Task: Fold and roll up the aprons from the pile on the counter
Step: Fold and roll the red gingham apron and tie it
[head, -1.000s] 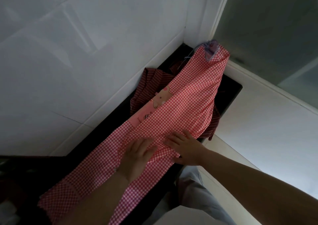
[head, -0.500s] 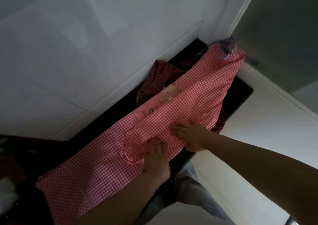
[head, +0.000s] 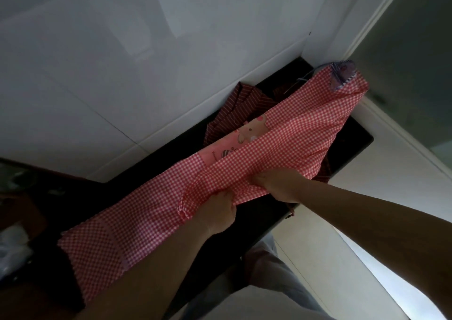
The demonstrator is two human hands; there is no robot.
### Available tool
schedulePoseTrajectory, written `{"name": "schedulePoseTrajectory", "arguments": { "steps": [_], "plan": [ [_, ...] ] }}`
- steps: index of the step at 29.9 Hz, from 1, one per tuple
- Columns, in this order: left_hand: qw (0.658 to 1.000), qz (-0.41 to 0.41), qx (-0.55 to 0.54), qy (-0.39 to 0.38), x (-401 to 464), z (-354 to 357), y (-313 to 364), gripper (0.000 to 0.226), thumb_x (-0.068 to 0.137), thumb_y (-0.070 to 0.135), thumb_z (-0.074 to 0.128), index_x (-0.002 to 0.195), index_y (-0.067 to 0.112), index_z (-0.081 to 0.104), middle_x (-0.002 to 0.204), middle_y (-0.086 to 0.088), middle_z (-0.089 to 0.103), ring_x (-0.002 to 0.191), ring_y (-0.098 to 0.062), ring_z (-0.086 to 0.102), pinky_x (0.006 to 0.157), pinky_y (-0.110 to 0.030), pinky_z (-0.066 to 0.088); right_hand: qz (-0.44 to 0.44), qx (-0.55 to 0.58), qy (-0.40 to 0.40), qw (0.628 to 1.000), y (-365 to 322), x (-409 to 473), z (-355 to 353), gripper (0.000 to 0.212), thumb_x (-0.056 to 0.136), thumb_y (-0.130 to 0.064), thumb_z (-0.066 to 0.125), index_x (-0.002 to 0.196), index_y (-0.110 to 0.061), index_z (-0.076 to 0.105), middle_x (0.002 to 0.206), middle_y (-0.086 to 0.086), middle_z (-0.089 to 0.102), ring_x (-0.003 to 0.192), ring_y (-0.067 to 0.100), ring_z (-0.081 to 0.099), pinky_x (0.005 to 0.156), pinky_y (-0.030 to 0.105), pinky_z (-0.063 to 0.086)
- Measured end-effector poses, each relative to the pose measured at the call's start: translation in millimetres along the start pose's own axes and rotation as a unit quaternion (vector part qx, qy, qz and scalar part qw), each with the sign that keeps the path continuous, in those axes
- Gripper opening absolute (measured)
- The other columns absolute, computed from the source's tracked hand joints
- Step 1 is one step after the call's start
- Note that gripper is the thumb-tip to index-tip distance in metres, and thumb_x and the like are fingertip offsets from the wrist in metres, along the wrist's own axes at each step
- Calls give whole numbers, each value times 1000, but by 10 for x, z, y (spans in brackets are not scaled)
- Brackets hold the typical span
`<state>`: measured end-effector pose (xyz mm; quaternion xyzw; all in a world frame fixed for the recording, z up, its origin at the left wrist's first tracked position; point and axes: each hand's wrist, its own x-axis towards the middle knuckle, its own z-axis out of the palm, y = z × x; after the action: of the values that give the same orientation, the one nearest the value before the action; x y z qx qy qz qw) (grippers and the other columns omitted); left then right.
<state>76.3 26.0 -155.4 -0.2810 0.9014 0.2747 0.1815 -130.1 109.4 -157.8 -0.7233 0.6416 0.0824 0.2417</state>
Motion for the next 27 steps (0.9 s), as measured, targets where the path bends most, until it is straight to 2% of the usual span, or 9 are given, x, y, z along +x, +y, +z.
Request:
{"name": "schedulePoseTrajectory", "arguments": {
  "steps": [2, 5, 7, 9, 15, 19, 22, 25, 27],
  "plan": [
    [988, -36, -131, -69, 88, -198, -153, 39, 101, 21, 35, 133, 6, 52, 139, -10, 50, 132, -26, 43, 113, -30, 25, 47, 76, -1, 996, -12, 71, -126, 40, 99, -22, 39, 138, -26, 46, 141, 0, 50, 130, 21, 45, 114, 35, 30],
    [949, -94, -239, -180, 161, -458, -332, 57, 101, 45, 33, 150, 18, 27, 156, -4, 24, 145, -23, 18, 118, -34, 8, 75, 58, -133, 987, -38, 261, -487, 48, 101, -43, 35, 137, -14, 47, 138, 8, 52, 126, 26, 49, 111, 36, 32],
    [945, -109, -232, -201, 211, -575, -391, 70, 95, 58, 33, 152, 20, 20, 158, -6, 19, 145, -24, 16, 118, -36, 9, 91, 34, -177, 979, -23, 393, -692, 58, 99, -50, 35, 138, -8, 45, 139, 11, 51, 124, 27, 49, 107, 33, 32],
    [956, -107, -181, -204, 272, -622, -402, 66, 99, 56, 28, 152, 17, 19, 158, -8, 19, 145, -24, 19, 117, -34, 11, 105, 8, -187, 977, 41, 492, -779, 57, 99, -47, 39, 139, -7, 43, 140, 11, 48, 125, 27, 47, 106, 32, 32],
    [968, -144, -161, -124, 334, -654, -534, 60, 101, 50, 24, 150, 14, 28, 151, -11, 35, 135, -25, 38, 113, -34, 28, 111, 23, -189, 975, 196, 791, -874, 57, 101, -47, 30, 148, -15, 31, 150, 9, 37, 133, 26, 39, 115, 39, 20],
    [957, -207, -178, -100, 367, -697, -630, 52, 103, 43, 27, 143, 12, 35, 139, -12, 48, 121, -25, 50, 103, -36, 40, 129, 12, -205, 970, 325, 1057, -889, 65, 96, -61, 24, 149, -24, 30, 150, 3, 39, 135, 26, 39, 116, 54, 14],
    [957, -255, -132, -40, 377, -675, -656, 49, 100, 45, 31, 135, 11, 36, 126, -11, 53, 108, -25, 56, 88, -37, 48, 151, -3, -223, 963, 339, 1162, -797, 70, 95, -63, 20, 150, -20, 27, 153, 5, 34, 137, 27, 35, 116, 54, 15],
    [974, -212, -12, 79, 393, -594, -659, 50, 98, 51, 29, 132, 16, 42, 130, -8, 47, 113, -25, 48, 88, -39, 46, 157, -37, -215, 963, 271, 1201, -771, 68, 96, -62, 19, 149, -20, 28, 153, 3, 33, 137, 25, 35, 114, 59, 15],
    [978, -187, -26, 91, 429, -531, -647, 52, 97, 55, 23, 115, 17, 54, 119, -6, 56, 106, -22, 51, 89, -39, 47, 165, -58, -204, 963, 217, 1192, -782, 67, 96, -61, 18, 147, -20, 32, 150, 1, 37, 135, 24, 38, 112, 62, 14]
  ]
}}
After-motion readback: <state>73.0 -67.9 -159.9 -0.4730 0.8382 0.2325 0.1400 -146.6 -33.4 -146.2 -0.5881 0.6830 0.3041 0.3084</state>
